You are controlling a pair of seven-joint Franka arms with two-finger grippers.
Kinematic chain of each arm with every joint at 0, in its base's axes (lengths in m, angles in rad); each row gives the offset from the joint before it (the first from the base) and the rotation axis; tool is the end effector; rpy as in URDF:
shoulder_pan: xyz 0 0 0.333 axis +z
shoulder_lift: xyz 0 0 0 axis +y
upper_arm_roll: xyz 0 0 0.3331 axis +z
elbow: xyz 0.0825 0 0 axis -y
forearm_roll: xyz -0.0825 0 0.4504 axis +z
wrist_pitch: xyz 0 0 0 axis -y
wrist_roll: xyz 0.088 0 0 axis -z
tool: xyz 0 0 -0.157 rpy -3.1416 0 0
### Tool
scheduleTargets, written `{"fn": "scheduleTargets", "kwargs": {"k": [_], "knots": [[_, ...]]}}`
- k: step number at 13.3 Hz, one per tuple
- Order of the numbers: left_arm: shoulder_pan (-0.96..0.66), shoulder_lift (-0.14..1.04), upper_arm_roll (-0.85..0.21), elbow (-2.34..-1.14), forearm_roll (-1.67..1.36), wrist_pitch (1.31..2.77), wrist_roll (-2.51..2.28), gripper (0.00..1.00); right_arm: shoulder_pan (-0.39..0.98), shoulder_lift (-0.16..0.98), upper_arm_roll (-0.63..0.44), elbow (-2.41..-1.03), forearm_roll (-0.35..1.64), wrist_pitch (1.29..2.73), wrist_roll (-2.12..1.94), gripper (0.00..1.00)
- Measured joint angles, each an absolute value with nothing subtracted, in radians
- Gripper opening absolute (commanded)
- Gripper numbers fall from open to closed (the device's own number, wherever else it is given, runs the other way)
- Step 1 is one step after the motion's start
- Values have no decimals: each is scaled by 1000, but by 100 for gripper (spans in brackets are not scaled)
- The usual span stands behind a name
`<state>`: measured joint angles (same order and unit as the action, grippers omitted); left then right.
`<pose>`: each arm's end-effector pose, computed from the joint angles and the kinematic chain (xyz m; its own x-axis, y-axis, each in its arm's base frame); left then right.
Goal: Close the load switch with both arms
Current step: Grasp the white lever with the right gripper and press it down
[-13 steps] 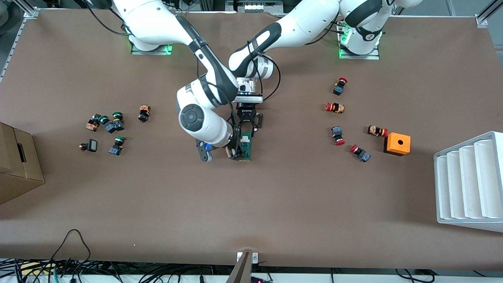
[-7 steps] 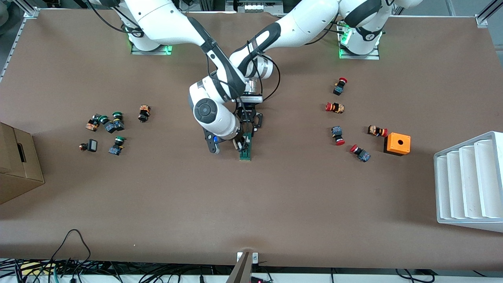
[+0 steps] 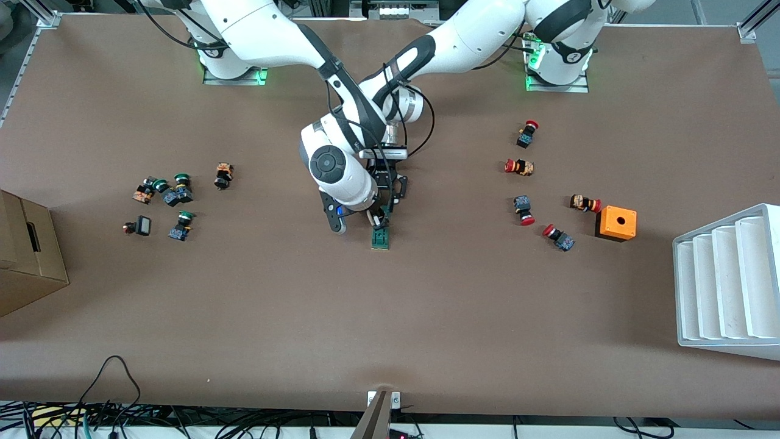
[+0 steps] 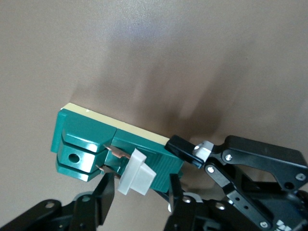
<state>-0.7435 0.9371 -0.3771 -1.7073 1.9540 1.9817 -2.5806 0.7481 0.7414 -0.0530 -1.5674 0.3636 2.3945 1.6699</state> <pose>0.4090 -0.5926 0.0096 0.4108 0.1097 0.9051 0.0601 -0.9938 0.0932 0.5851 0.5123 0.1342 0.3416 -0.9101 -0.2345 -0.9387 -0.3427 -0.0371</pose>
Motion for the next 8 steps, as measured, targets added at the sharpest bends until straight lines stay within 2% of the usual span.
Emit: {"fn": "scheduleTargets", "kwargs": {"k": [5,8], "knots": [[-746,939,-377,-1705,1954,1977,-2581,50,748,741,-53,-1572,353,2422,1670,36],[-747,941,-377,-1704,1954,1973,-2581,50,748,735,-52,-1578,346,2416,1670,33]]}}
